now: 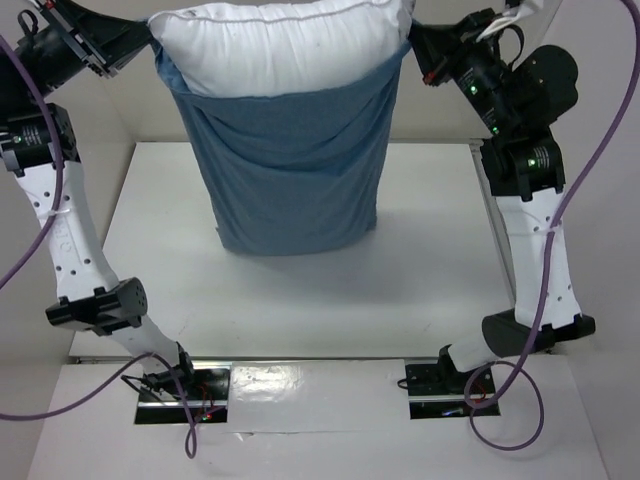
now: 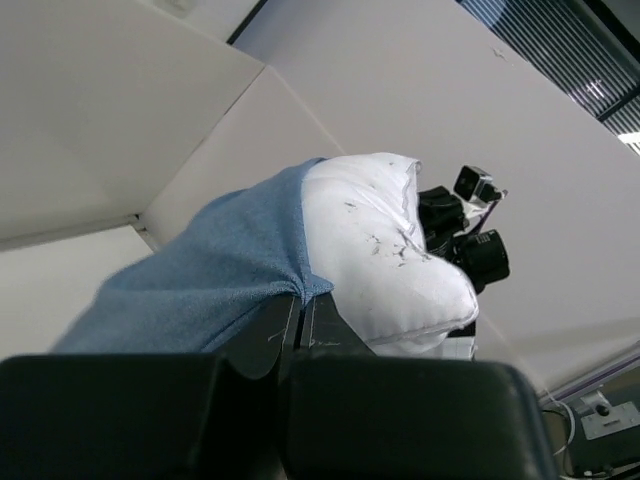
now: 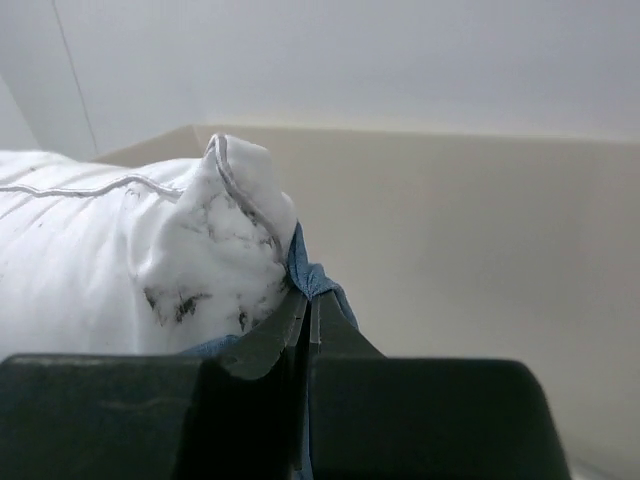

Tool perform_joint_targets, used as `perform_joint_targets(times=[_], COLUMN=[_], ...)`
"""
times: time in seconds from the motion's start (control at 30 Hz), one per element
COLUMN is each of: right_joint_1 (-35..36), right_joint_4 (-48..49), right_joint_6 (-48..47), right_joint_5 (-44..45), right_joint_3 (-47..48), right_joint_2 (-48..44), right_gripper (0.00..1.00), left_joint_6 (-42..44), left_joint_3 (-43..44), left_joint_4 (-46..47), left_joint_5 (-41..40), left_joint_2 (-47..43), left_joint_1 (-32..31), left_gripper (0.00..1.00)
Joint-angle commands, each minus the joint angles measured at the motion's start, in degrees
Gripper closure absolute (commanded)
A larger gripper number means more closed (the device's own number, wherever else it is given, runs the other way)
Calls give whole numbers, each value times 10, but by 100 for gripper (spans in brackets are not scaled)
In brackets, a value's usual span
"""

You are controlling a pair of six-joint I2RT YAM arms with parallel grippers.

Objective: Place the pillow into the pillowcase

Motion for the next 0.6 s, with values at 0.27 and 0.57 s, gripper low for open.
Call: perform_joint_targets(times=[0.27,0.57], right_joint_1=[-17,-23], right_joint_4=[114,144], right_joint_6=[4,13], right_joint_5=[54,33], right_joint_3=[-168,32], right_joint_2=[-97,-76], right_gripper=[100,100], left_joint_6=[59,72], left_joint_3=[-97,78], left_joint_4=[42,-11], left_joint_5=[-93,-103], left_joint_2=[-83,-33], left_joint_1=[-24,-54], left_gripper=[100,100])
